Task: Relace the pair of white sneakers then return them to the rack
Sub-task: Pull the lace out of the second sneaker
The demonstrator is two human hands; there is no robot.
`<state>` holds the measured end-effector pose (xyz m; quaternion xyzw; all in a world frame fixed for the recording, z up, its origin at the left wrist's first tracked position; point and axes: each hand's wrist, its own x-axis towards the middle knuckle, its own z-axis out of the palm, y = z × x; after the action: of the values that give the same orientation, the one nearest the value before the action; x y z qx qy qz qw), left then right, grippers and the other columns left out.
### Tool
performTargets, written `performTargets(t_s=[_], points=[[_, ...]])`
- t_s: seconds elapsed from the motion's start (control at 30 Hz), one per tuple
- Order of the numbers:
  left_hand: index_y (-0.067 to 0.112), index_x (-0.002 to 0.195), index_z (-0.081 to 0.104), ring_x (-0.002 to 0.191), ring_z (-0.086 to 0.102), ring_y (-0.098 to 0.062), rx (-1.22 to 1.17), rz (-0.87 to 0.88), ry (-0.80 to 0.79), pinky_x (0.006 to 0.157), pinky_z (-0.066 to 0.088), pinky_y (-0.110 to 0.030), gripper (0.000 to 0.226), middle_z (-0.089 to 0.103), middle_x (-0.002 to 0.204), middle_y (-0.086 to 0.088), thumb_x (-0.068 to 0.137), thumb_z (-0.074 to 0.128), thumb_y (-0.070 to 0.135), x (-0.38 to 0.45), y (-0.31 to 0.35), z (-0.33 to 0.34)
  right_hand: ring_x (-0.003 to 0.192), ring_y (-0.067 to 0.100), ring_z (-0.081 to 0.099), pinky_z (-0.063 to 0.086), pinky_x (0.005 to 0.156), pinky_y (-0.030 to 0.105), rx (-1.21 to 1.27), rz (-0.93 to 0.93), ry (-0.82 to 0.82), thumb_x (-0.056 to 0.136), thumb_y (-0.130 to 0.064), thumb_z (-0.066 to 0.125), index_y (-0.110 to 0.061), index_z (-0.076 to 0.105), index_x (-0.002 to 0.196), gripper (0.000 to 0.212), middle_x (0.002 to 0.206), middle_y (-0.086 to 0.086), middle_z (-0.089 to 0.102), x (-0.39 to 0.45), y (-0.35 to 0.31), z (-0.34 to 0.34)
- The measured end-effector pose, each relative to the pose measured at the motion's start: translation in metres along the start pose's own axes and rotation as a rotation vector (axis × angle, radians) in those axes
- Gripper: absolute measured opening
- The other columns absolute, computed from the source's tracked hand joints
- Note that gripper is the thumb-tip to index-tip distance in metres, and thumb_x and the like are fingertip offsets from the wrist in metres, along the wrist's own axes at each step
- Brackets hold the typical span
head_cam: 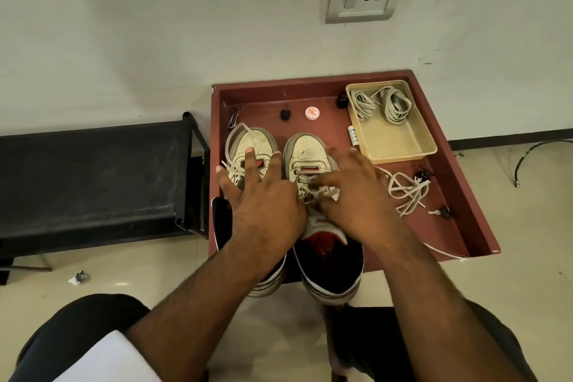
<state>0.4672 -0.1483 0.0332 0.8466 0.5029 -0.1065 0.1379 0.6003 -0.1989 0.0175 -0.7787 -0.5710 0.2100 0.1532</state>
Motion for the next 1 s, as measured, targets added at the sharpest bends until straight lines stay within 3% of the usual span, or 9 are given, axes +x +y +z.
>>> performTargets(t_s=[0.13,0.23,0.33,0.5,0.63,0.73,0.8,0.9,1.0], points=[[0.03,0.105,0.07,0.15,-0.014,-0.035,0.007,0.003,-0.009,0.108,-0.009,-0.072,0.03,0.006,0.165,0.002,0.098,0.044,0.044,0.002,-0.002,0.001,0.149,0.02,0.01,0.007,0.118,0.053,-0.133,0.028,-0.038,0.086,-0.033,0.068,-0.038,0.072,0.098,0.013,0.157,-0.016,0.025,0.001,0.0,0.007],[0.03,0.106,0.07,0.15,-0.012,-0.034,0.004,-0.001,-0.002,0.108,-0.009,-0.072,0.034,0.009,0.164,0.002,0.097,0.044,0.05,0.002,-0.003,0.001,0.132,0.013,0.046,0.033,0.112,0.049,0.618,0.219,0.257,0.084,-0.013,0.072,-0.031,0.069,0.071,0.022,0.14,-0.012,0.053,0.001,0.003,-0.014],[0.03,0.109,0.07,0.15,-0.011,-0.033,-0.009,-0.005,0.001,0.108,-0.01,-0.071,0.032,0.012,0.164,0.002,0.097,0.046,0.048,0.003,-0.004,0.001,0.101,0.02,0.068,0.051,0.097,0.047,1.468,0.34,0.542,0.088,0.0,0.061,-0.013,0.063,0.076,0.018,0.115,0.007,0.07,-0.004,0.014,-0.042],[0.031,0.108,0.07,0.15,-0.012,-0.033,-0.011,-0.002,-0.007,0.108,-0.011,-0.071,0.029,0.012,0.164,0.002,0.097,0.047,0.043,0.004,-0.003,0.003,0.056,0.013,0.057,0.051,0.061,0.024,2.06,0.375,0.525,0.091,-0.02,0.049,-0.018,0.056,0.076,0.017,0.082,0.005,0.069,-0.007,0.015,-0.045],[0.03,0.107,0.07,0.15,-0.012,-0.033,-0.018,-0.003,-0.008,0.108,-0.011,-0.071,0.029,0.011,0.164,0.003,0.098,0.047,0.044,0.003,-0.003,0.002,0.051,0.006,0.051,0.04,0.053,0.022,1.417,0.195,0.302,0.085,-0.011,0.061,-0.023,0.061,0.088,0.012,0.082,0.004,0.066,-0.002,0.009,-0.034],[0.029,0.107,0.07,0.15,-0.012,-0.033,-0.015,0.0,-0.008,0.108,-0.01,-0.071,0.029,0.011,0.164,0.002,0.098,0.047,0.044,0.003,-0.003,0.002,0.106,0.007,0.055,0.045,0.091,0.039,0.305,-0.007,0.114,0.084,-0.029,0.069,-0.034,0.069,0.1,0.017,0.119,-0.01,0.062,-0.003,0.005,-0.012],[0.029,0.106,0.07,0.15,-0.011,-0.034,-0.009,0.003,-0.004,0.108,-0.009,-0.072,0.029,0.011,0.164,0.002,0.097,0.047,0.043,0.004,-0.004,0.002,0.142,0.019,0.024,0.021,0.112,0.055,-0.139,-0.03,-0.069,0.084,-0.044,0.066,-0.04,0.069,0.108,0.024,0.15,-0.012,0.036,-0.004,0.001,0.0],[0.03,0.106,0.07,0.15,-0.011,-0.034,-0.001,0.006,-0.005,0.108,-0.008,-0.072,0.028,0.011,0.164,0.001,0.097,0.047,0.043,0.004,-0.004,0.002,0.149,0.026,-0.002,0.004,0.115,0.062,-0.244,-0.002,-0.118,0.088,-0.041,0.064,-0.042,0.07,0.107,0.02,0.161,-0.012,0.014,-0.004,-0.005,0.006],[0.03,0.107,0.07,0.15,-0.012,-0.034,-0.009,0.003,-0.01,0.108,-0.009,-0.072,0.03,0.01,0.164,0.001,0.097,0.047,0.046,0.003,-0.005,0.002,0.15,0.019,0.0,0.002,0.116,0.058,-0.096,0.001,-0.029,0.085,-0.04,0.068,-0.043,0.073,0.094,0.011,0.159,-0.019,0.017,0.0,0.0,0.005]])
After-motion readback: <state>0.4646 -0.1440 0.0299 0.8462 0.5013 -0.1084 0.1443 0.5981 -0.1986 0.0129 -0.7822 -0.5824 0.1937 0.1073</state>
